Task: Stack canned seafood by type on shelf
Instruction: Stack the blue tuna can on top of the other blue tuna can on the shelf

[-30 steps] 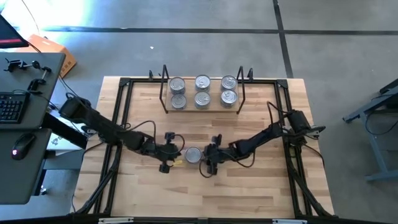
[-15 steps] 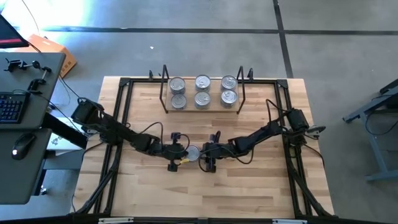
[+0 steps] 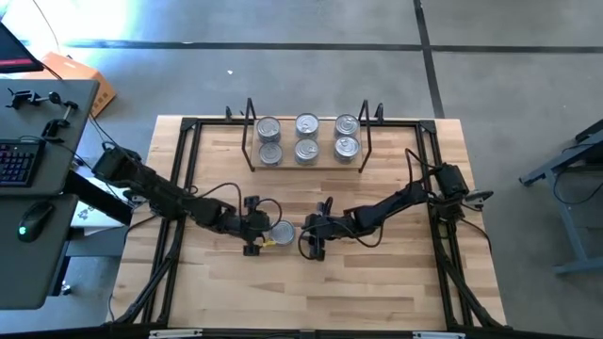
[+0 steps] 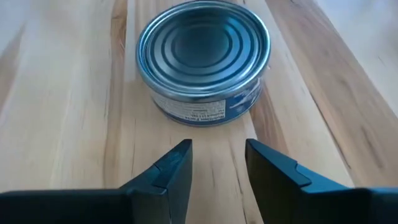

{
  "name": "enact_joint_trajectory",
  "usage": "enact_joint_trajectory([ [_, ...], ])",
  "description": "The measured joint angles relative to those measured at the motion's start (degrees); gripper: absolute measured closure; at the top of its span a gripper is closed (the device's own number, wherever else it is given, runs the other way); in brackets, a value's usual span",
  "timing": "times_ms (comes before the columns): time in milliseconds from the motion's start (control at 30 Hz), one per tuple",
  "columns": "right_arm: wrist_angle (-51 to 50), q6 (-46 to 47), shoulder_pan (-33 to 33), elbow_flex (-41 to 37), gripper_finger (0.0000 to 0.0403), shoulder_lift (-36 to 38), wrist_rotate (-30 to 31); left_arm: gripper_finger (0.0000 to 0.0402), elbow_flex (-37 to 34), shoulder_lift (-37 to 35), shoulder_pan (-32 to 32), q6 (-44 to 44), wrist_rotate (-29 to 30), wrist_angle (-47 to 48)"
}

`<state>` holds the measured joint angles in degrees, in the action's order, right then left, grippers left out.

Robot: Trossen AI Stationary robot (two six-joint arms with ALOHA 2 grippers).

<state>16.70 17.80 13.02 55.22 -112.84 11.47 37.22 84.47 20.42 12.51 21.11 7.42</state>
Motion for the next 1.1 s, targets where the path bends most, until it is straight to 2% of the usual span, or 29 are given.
enact_joint_trajectory([
  [233,-0.22,-1.36,-0.88,0.00,0.0264,0.00,-1.01,0.0401,-2.05,4.80,0.00,2.26,-1.41,-5.68],
  [433,-0.01,-1.84,-0.90,-0.22,0.0263,0.00,-4.16,0.0401,-2.20,9.23,-0.12,-0.91,-0.23,-15.34],
  [700,-0.30,0.52,-0.86,-0.30,0.0263,1.86,-3.86,0.0401,-1.85,10.18,-0.24,-0.15,2.26,-17.04],
  [1100,-13.67,6.83,-0.88,7.62,0.0263,2.71,-3.09,0.0401,-1.83,10.18,-0.26,0.95,4.00,-16.71],
])
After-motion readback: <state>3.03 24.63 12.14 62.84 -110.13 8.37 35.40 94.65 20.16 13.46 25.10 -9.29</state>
